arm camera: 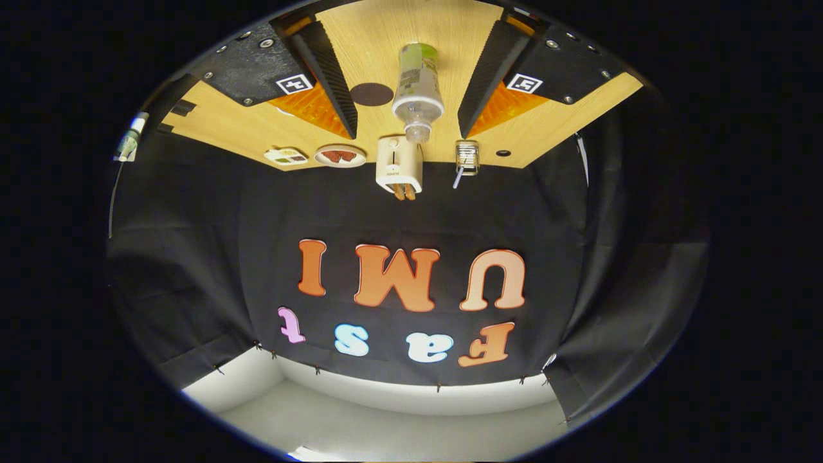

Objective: Take the bottle from table, then pour the juice into the cup, finally place the bottle on the coaster

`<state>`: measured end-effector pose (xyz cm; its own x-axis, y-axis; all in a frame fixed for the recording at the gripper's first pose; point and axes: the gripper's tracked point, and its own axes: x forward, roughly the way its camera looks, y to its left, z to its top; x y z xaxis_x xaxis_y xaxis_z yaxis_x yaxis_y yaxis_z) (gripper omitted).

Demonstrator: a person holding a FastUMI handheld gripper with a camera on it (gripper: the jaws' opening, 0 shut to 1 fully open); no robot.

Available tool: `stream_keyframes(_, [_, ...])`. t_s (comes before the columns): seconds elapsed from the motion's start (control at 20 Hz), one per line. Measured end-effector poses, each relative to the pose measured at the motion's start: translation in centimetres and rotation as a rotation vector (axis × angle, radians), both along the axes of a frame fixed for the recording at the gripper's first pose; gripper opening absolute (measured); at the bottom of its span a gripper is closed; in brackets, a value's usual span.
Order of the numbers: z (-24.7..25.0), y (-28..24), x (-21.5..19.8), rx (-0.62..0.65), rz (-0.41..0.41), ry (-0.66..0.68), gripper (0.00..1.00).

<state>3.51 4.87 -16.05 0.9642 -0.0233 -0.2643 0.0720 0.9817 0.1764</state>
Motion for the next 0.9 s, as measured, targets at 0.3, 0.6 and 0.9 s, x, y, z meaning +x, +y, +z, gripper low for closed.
stream_keyframes(0.3, [-6.5, 1.8, 1.5, -0.032, 0.035, 0.124, 0.94])
stream_keyframes(0.6, [-9.4, 3.9, 4.0, 0.004, 0.084, 0.082, 0.91])
stream_keyframes(0.9, [-12.3, 3.4, 4.8, -0.054, 0.080, 0.122, 0.87])
